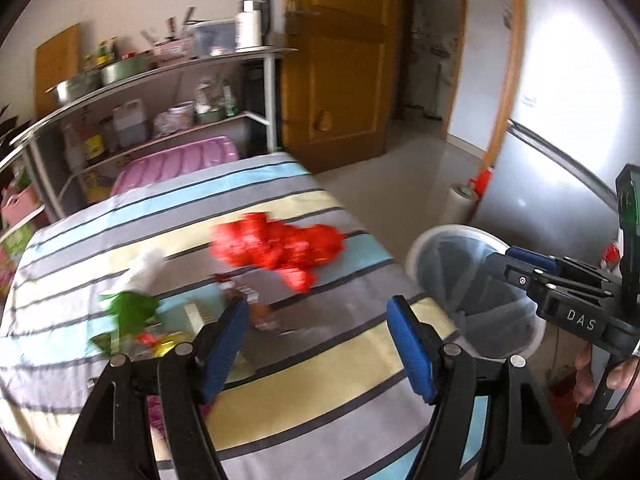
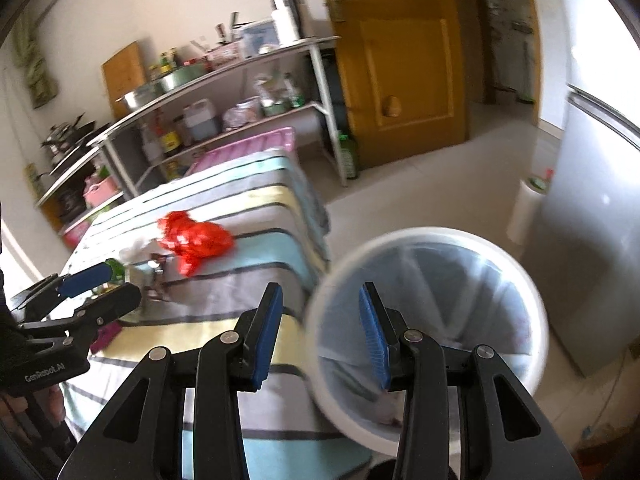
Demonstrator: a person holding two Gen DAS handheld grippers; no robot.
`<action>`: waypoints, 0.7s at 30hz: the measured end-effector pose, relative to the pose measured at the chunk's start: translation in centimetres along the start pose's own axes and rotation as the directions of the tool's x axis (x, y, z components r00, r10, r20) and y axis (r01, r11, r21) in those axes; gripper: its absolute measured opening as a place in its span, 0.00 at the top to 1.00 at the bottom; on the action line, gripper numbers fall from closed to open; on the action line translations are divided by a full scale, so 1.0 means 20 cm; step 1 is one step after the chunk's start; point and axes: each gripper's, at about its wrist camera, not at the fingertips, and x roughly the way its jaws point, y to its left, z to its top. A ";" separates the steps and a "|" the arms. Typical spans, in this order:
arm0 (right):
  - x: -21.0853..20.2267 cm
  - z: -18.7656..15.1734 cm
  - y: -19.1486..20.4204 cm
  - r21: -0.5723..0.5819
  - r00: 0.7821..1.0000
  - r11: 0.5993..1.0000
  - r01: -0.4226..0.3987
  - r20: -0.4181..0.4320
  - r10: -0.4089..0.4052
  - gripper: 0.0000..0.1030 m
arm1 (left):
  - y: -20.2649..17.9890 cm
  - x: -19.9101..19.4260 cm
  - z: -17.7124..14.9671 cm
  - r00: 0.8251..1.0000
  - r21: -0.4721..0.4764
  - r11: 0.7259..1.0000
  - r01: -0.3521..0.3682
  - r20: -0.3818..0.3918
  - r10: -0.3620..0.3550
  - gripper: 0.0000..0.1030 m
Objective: Collect trash
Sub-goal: 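Move both grippers back over the trash pile on the table, then grasp the pink snack wrapper with the left gripper while the right grasps the red plastic bag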
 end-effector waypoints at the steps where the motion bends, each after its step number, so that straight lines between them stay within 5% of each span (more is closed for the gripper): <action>1: 0.01 0.01 0.03 -0.013 1.000 1.000 -0.012 -0.003 0.012 0.59 | 0.04 -0.01 -0.01 1.000 -0.017 1.000 -0.010 0.002 0.010 0.28; 12: 0.20 0.11 0.31 -0.122 0.991 0.984 -0.133 -0.047 0.128 0.53 | 0.40 -0.12 -0.12 0.993 -0.123 0.986 -0.112 0.012 0.114 0.25; 21: 0.40 0.23 0.50 -0.210 0.973 0.951 -0.227 -0.091 0.212 0.46 | 0.60 -0.12 -0.19 0.994 -0.183 0.978 -0.104 -0.036 0.100 0.20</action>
